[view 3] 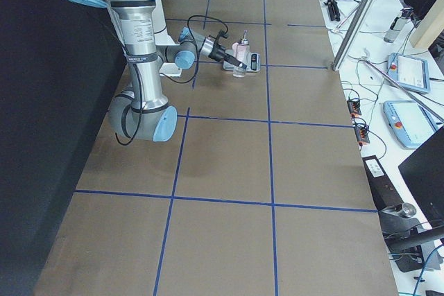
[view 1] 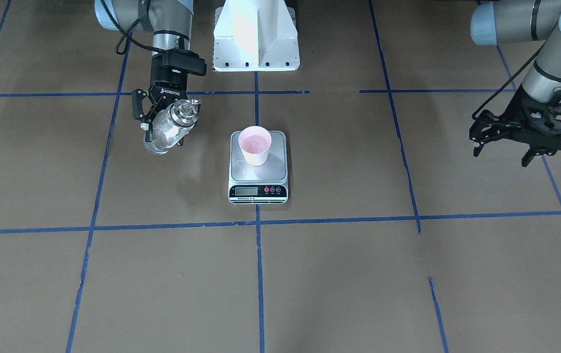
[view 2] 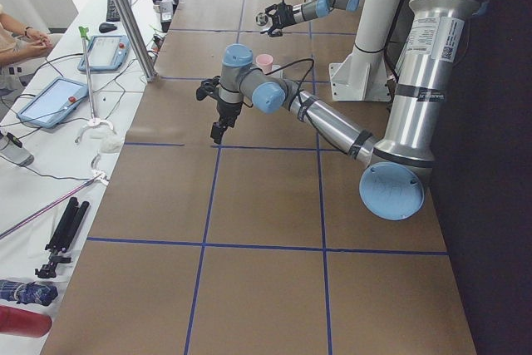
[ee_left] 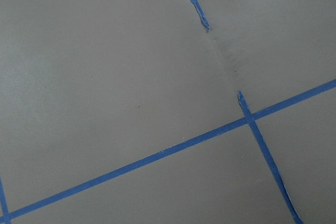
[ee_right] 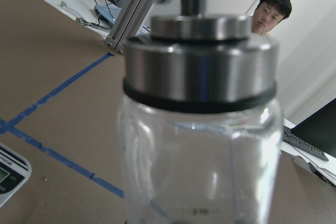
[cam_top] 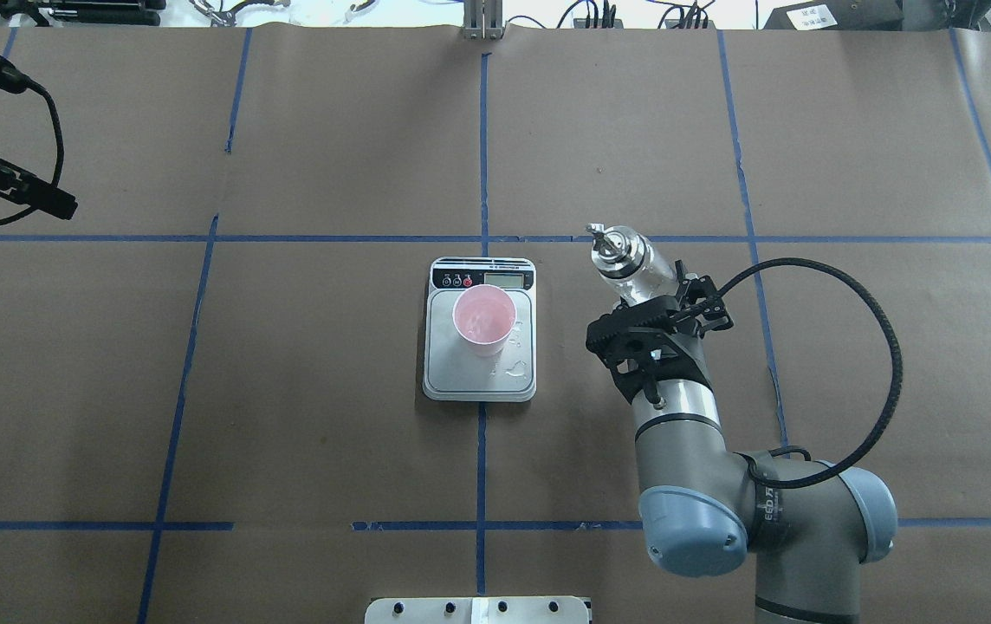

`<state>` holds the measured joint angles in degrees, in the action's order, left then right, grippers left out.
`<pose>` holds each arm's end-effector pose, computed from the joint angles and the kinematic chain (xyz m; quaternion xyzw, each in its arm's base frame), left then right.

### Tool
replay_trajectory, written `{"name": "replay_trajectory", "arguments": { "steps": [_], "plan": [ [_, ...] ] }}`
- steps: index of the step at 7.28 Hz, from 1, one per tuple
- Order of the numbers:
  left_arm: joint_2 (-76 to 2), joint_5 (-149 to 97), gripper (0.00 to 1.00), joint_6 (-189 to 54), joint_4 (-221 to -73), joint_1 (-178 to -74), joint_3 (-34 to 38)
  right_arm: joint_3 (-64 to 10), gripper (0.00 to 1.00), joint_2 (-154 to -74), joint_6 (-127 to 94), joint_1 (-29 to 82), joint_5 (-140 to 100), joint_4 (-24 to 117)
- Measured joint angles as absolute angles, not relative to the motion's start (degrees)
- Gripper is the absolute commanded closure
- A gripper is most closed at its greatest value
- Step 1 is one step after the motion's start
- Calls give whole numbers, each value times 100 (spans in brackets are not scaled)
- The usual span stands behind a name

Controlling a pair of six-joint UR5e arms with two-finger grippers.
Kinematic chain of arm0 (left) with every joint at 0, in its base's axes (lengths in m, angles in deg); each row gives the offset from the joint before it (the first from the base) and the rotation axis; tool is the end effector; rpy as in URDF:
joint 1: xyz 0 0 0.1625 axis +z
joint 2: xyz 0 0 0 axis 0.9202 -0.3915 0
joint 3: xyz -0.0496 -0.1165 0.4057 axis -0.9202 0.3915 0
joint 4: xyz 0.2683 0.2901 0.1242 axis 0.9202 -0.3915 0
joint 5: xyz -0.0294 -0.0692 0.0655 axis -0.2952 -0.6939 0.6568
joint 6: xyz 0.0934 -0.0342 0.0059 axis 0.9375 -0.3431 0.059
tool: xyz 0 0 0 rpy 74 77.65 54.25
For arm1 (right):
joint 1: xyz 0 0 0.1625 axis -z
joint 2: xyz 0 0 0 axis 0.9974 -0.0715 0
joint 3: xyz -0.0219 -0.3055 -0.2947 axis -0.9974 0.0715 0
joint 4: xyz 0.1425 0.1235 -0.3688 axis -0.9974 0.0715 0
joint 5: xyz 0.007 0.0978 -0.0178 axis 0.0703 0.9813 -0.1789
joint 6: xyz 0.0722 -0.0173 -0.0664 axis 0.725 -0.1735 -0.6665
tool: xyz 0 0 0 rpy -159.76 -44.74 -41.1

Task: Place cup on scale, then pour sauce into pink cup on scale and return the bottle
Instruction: 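Turn the bottle upright and move it back toward its spot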

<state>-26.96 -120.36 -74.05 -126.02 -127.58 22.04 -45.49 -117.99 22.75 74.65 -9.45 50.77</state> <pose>0.1877 -0.5166 0.3960 0.1825 0.3212 0.1366 0.9192 -0.4837 -0.3171 0.2986 0.5371 -0.1512 0.0235 0.8295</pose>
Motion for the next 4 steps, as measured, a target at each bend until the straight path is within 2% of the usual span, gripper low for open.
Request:
{"name": "replay_trajectory", "arguments": {
  "steps": [4],
  "plan": [
    [-2705, -12172, 0, -7347, -12652, -12911, 2118, -4458, 100, -12066, 4879, 7360, -952, 4816]
  ]
}}
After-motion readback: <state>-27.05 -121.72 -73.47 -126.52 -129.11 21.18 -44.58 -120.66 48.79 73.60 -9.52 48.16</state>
